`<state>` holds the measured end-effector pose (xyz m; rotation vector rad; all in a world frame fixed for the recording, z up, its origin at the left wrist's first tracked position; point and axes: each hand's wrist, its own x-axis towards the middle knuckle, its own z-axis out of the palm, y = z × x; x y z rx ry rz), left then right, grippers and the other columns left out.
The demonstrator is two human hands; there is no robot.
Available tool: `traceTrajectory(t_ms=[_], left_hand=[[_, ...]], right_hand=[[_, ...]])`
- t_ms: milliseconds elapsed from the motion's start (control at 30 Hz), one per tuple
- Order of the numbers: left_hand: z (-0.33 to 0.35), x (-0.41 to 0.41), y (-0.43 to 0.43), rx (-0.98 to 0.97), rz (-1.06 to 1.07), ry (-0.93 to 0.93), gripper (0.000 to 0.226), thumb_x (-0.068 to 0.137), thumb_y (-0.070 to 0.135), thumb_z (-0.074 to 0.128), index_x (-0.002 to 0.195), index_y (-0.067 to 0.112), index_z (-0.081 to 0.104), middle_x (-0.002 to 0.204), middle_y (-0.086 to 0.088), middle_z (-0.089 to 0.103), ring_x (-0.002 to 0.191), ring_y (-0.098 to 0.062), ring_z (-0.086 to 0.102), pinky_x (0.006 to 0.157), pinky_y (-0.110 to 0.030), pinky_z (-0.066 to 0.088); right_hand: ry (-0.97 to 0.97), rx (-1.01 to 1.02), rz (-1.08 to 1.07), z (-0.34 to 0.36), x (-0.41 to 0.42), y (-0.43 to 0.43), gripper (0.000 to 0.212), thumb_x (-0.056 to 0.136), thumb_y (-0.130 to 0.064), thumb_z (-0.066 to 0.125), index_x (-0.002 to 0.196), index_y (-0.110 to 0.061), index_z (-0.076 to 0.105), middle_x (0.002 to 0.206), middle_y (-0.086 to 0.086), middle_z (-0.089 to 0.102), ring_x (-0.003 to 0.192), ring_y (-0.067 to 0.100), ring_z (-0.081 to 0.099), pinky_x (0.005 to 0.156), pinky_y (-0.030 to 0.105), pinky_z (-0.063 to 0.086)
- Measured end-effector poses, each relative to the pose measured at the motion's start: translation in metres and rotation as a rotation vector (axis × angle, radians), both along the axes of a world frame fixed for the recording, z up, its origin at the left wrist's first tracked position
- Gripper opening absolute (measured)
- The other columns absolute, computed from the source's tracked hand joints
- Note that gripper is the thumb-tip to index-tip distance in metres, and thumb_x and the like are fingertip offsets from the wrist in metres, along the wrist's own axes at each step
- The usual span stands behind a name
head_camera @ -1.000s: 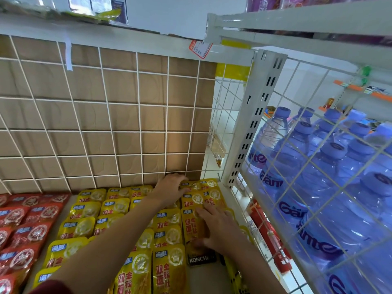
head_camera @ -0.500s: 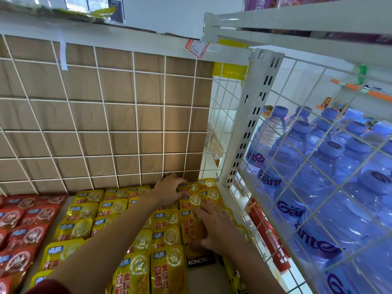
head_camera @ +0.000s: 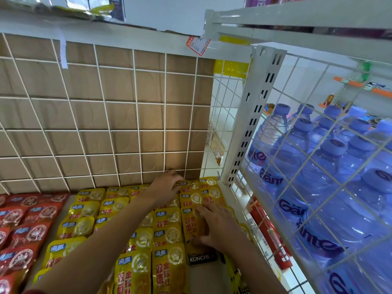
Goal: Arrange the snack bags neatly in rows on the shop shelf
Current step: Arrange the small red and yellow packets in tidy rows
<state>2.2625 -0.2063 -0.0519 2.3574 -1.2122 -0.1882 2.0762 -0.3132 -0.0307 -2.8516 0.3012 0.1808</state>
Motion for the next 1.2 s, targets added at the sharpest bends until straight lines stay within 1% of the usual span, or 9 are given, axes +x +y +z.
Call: traceTrajectory(t_ms=[67,200,400,567,800,933,1033,1100,1200], left_hand=[[-0.002,0.001,0.006,-0.009,0.0,-0.01,0.03,0.093,0.018,0.051,0.123,0.019,0.057,0.122,-0.004,0.051,0.115,-0.019,0.047,0.1,-0.034,0.037],[-0.001,-0.003,0.011,-0.082,-0.032,-0.008,0.027,0.093,0.017,0.053,0.118,0.019,0.061,0.117,-0.003,0.055,0.11,-0.016,0.05,0.094,-0.023,0.034],[0.002,-0.007,0.005,-0.014,-0.083,0.002,0.02,0.09,0.023,0.059,0.109,0.021,0.065,0.109,0.0,0.059,0.104,-0.014,0.052,0.093,-0.03,0.041],[0.006,-0.009,0.002,-0.027,-0.109,0.103,0.019,0.09,0.017,0.059,0.107,0.019,0.066,0.106,0.004,0.061,0.095,-0.009,0.055,0.088,-0.028,0.047],[0.005,-0.012,-0.001,-0.081,-0.097,0.131,0.02,0.088,0.009,0.058,0.106,0.013,0.067,0.105,0.0,0.064,0.091,-0.008,0.055,0.081,-0.018,0.043],[0.004,-0.012,0.0,-0.087,-0.087,0.137,0.019,0.089,0.011,0.058,0.105,0.016,0.067,0.104,0.002,0.064,0.094,-0.009,0.057,0.085,-0.023,0.047],[0.007,-0.017,-0.001,-0.119,-0.055,0.093,0.017,0.09,0.017,0.058,0.105,0.018,0.066,0.1,0.004,0.062,0.093,-0.009,0.057,0.078,-0.015,0.044],[0.013,-0.024,-0.001,-0.112,-0.05,0.055,0.019,0.091,0.023,0.057,0.107,0.018,0.065,0.104,0.003,0.062,0.097,-0.01,0.057,0.08,-0.019,0.043],[0.018,-0.04,0.002,-0.054,-0.122,0.051,0.026,0.092,0.029,0.056,0.115,0.02,0.061,0.118,0.002,0.057,0.109,-0.013,0.053,0.091,-0.027,0.042]], right_hand=[[0.001,-0.007,0.0,0.0,0.001,0.0,0.086,0.074,-0.052,0.067,0.145,-0.028,0.024,0.151,-0.003,0.023,0.139,0.017,0.019,0.114,0.038,0.018],[0.007,-0.013,0.01,0.0,0.001,0.0,0.084,0.076,-0.051,0.065,0.145,-0.027,0.024,0.151,-0.002,0.023,0.138,0.018,0.02,0.113,0.038,0.018],[0.012,-0.028,0.019,-0.001,0.0,0.0,0.085,0.076,-0.054,0.064,0.145,-0.028,0.022,0.152,-0.002,0.021,0.139,0.018,0.019,0.115,0.039,0.018],[0.011,-0.025,0.01,-0.001,0.0,0.0,0.085,0.076,-0.054,0.065,0.145,-0.028,0.023,0.152,-0.002,0.021,0.139,0.019,0.019,0.115,0.04,0.018],[-0.015,-0.062,0.012,0.001,-0.001,0.001,0.082,0.076,-0.054,0.064,0.143,-0.028,0.025,0.15,-0.002,0.024,0.137,0.02,0.022,0.113,0.038,0.017],[-0.027,-0.072,0.012,0.001,-0.003,0.003,0.081,0.076,-0.054,0.064,0.143,-0.029,0.026,0.149,-0.003,0.025,0.137,0.02,0.023,0.112,0.038,0.018],[-0.139,-0.019,-0.013,0.006,-0.007,0.002,0.075,0.078,-0.053,0.063,0.141,-0.029,0.031,0.147,-0.006,0.03,0.134,0.019,0.029,0.11,0.035,0.023],[-0.28,0.039,-0.072,0.011,-0.013,-0.001,0.064,0.082,-0.049,0.061,0.137,-0.025,0.041,0.141,-0.004,0.041,0.128,0.02,0.04,0.104,0.033,0.031],[-0.455,0.104,-0.223,0.022,-0.03,-0.006,0.047,0.085,-0.042,0.055,0.128,-0.023,0.052,0.127,-0.005,0.054,0.115,0.018,0.051,0.093,0.03,0.039]])
